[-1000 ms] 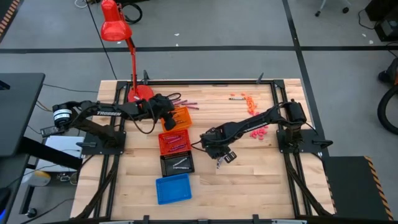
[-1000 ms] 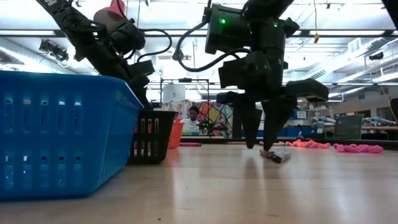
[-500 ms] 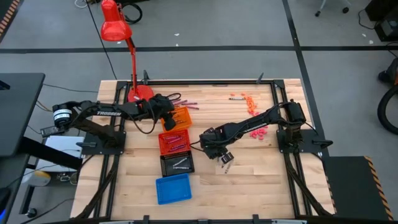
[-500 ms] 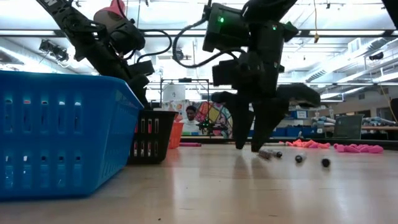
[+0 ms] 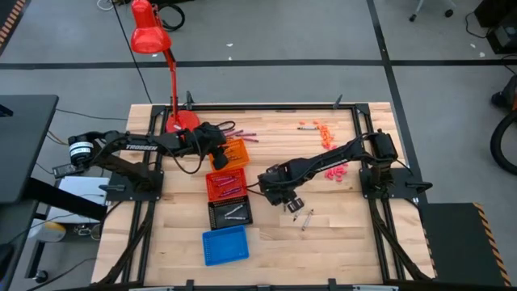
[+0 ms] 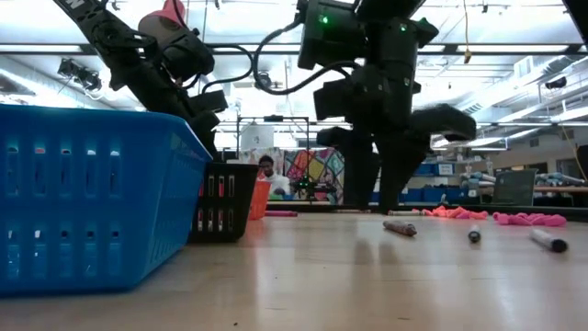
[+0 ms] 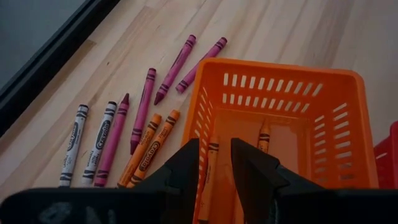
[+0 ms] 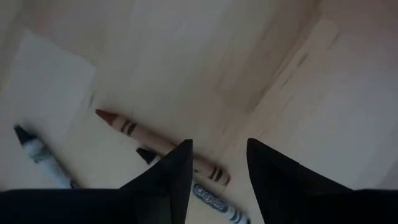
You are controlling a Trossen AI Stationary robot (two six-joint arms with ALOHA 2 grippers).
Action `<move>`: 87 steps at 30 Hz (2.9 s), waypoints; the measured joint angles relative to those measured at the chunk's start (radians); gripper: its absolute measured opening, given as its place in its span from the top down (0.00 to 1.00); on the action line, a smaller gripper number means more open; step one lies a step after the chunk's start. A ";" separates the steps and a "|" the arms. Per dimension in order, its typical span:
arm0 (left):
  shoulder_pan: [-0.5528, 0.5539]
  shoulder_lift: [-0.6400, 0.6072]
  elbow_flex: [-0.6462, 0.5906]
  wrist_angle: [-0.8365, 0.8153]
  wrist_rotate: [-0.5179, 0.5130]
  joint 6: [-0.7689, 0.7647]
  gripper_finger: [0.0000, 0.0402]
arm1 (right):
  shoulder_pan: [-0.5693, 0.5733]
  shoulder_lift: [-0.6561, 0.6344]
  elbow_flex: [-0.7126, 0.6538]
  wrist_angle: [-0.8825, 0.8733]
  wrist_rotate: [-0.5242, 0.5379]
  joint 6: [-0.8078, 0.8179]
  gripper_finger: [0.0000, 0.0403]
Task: Sort crayons
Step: Put the black crayon into the black basket
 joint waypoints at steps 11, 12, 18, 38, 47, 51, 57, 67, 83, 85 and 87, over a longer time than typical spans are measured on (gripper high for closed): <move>0.000 0.000 0.000 -0.007 0.000 0.003 0.74 | 0.002 0.000 0.012 -0.137 0.033 0.003 0.61; 0.000 0.000 0.000 -0.010 0.000 0.003 0.74 | 0.002 0.000 0.012 -0.148 0.033 -0.004 0.61; 0.000 0.000 0.000 -0.012 0.000 0.002 0.74 | 0.004 0.000 0.011 -0.152 0.037 -0.052 0.61; 0.000 0.000 0.000 -0.021 0.000 -0.001 0.74 | -0.016 -0.006 -0.101 -0.049 0.025 -0.086 0.68; 0.000 0.000 0.000 -0.020 0.000 -0.001 0.74 | -0.018 -0.005 -0.103 -0.056 0.017 -0.079 0.91; 0.000 0.000 0.000 -0.019 0.000 0.000 0.74 | -0.018 -0.007 -0.103 -0.057 0.018 -0.074 0.97; -0.005 0.000 0.000 0.037 -0.002 0.014 0.74 | -0.020 -0.026 -0.099 -0.057 0.057 -0.031 0.94; -0.129 0.000 0.000 0.147 -0.002 0.116 0.74 | -0.041 -0.116 -0.091 -0.064 0.161 0.008 0.92; -0.301 0.000 0.000 0.207 0.001 0.112 0.74 | -0.108 -0.243 -0.090 0.287 0.048 0.100 0.92; -0.314 0.000 0.000 0.219 0.001 0.113 0.74 | -0.108 -0.243 -0.090 0.354 0.005 0.106 0.92; -0.324 0.000 0.000 0.230 0.001 0.112 0.74 | -0.108 -0.243 -0.090 0.417 -0.028 0.109 0.92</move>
